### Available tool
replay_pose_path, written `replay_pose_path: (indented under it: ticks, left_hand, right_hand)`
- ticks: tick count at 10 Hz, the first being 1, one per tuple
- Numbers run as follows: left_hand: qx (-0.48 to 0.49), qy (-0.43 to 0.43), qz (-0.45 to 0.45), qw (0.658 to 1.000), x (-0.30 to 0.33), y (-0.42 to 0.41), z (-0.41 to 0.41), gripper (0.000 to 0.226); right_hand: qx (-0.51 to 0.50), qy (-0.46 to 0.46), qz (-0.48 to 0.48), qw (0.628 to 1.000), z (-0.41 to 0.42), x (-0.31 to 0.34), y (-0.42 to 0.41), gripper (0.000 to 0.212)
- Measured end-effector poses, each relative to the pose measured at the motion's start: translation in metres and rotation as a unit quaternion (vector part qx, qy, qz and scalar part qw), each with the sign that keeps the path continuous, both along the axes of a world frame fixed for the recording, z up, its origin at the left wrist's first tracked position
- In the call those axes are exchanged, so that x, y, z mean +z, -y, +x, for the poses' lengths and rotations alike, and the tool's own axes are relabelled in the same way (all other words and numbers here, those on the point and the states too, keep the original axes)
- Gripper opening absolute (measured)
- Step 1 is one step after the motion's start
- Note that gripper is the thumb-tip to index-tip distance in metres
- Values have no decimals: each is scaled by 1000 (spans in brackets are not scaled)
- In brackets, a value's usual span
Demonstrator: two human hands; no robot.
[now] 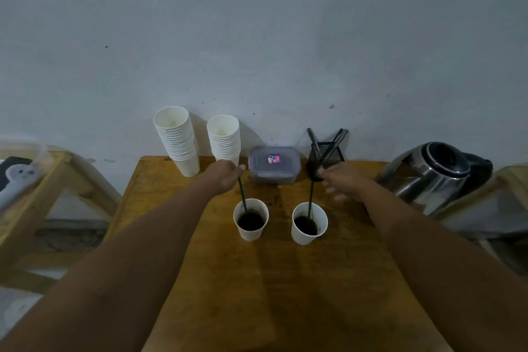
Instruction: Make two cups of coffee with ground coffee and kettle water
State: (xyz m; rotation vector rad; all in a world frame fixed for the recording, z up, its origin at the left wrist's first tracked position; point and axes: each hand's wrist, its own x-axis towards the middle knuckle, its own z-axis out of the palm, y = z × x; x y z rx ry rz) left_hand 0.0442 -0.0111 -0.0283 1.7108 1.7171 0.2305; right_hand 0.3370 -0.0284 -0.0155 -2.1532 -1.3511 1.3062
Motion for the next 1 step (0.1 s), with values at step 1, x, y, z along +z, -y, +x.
replay_pose_path:
  ticks: [1]
  left_hand:
    - [60,38,11,997,-2,14,-8,58]
  right_hand:
    - [-63,-46,-6,997,3,-14,21,42]
